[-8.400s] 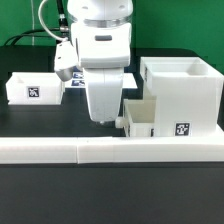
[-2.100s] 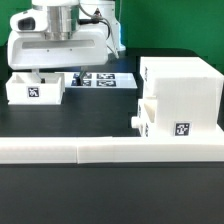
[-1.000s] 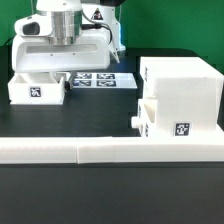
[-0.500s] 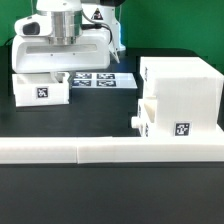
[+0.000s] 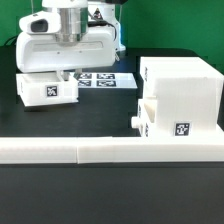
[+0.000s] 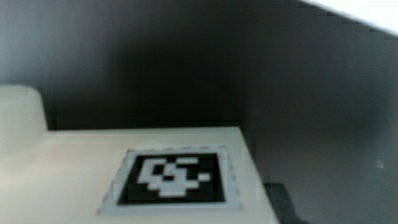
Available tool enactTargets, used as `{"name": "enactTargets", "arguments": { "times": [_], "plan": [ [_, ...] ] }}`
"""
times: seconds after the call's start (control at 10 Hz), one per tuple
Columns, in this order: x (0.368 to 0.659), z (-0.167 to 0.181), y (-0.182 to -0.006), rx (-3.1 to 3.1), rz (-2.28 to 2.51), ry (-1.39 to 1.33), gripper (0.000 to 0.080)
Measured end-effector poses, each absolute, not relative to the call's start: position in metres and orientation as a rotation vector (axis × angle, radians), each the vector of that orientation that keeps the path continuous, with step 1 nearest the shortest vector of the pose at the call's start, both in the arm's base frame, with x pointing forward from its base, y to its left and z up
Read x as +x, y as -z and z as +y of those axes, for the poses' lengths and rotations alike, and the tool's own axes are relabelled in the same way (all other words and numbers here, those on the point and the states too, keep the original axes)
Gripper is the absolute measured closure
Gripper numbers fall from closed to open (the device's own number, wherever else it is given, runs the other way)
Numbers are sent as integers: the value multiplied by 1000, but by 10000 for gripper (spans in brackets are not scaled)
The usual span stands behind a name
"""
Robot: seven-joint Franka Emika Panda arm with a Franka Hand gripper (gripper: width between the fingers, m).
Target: Assemble drawer
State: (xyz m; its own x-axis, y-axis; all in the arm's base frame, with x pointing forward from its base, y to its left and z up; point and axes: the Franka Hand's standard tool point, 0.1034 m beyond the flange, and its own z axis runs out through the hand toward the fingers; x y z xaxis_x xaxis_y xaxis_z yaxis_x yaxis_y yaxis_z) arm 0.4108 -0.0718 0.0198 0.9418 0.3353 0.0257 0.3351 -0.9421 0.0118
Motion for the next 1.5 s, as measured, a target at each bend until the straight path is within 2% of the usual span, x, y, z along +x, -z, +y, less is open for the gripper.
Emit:
{"name": "enactTargets", "arguments": {
  "times": [0.4, 0.6, 0.9, 1.1, 1.5],
  "plan": [
    [468, -53, -48, 3099, 610, -43, 757],
    [483, -64, -44, 3082, 767, -20, 757],
    [480, -61, -42, 3068, 820, -16, 757],
    [479, -61, -41, 3006, 1022, -15, 757],
    [509, -49, -54, 2791, 1515, 21, 757]
  ]
}}
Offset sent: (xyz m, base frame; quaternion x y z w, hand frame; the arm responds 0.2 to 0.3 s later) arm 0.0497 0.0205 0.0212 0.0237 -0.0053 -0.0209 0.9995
